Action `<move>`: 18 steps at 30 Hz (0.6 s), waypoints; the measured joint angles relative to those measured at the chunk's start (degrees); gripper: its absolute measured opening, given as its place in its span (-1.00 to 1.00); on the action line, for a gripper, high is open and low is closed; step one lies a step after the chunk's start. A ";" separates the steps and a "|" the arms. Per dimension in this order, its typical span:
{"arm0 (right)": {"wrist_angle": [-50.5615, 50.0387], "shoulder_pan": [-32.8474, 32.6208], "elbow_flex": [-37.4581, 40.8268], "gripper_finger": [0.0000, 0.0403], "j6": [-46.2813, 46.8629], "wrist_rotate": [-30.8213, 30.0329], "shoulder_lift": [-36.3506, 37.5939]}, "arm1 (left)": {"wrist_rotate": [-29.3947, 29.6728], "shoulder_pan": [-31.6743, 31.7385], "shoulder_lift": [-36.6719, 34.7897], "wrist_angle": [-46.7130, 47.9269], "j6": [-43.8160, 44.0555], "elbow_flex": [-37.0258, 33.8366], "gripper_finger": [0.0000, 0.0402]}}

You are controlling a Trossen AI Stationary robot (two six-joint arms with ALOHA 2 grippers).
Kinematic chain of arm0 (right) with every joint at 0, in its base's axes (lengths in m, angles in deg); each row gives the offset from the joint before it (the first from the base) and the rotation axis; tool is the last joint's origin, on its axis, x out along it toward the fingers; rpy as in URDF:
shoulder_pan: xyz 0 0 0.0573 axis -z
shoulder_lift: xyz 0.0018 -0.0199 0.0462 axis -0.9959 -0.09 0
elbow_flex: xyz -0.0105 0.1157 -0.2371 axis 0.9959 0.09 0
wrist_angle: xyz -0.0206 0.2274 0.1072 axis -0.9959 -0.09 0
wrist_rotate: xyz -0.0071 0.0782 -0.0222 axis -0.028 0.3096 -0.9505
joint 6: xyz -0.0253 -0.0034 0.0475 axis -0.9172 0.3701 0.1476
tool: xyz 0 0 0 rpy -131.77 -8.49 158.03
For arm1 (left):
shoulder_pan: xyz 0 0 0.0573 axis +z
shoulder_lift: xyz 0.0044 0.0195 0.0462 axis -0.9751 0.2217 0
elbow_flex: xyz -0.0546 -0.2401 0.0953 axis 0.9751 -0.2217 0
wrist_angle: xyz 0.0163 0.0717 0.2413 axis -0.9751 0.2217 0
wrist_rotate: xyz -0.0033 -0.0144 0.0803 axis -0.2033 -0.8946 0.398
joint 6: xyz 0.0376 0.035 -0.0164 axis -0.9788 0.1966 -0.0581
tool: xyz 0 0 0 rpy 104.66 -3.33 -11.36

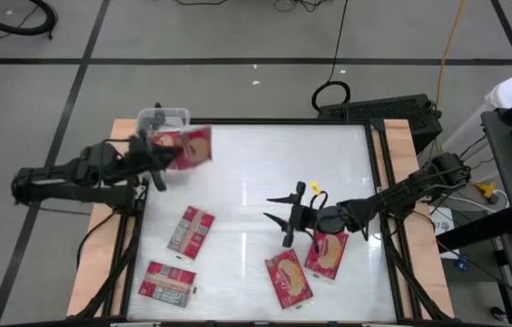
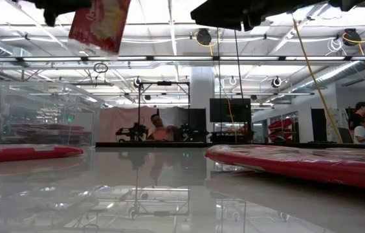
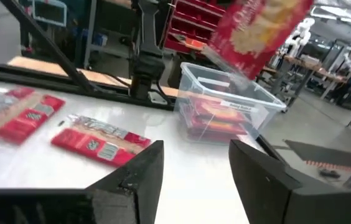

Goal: Sort popcorn bags into baskets
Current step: Stack the red popcorn pack into the bin

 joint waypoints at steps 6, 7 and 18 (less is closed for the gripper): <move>-0.82 1.17 0.00 -0.14 -2.94 0.15 0.00 | 3.01 9.90 -2.13 3.53 -1.07 0.00 -0.86; -1.16 1.45 0.00 -0.14 -3.44 0.15 0.00 | 2.80 11.37 -2.09 3.88 -1.45 0.00 -0.89; -0.99 3.33 3.49 -0.14 -2.43 0.20 0.00 | 5.42 27.30 -1.07 11.24 3.59 0.00 -0.84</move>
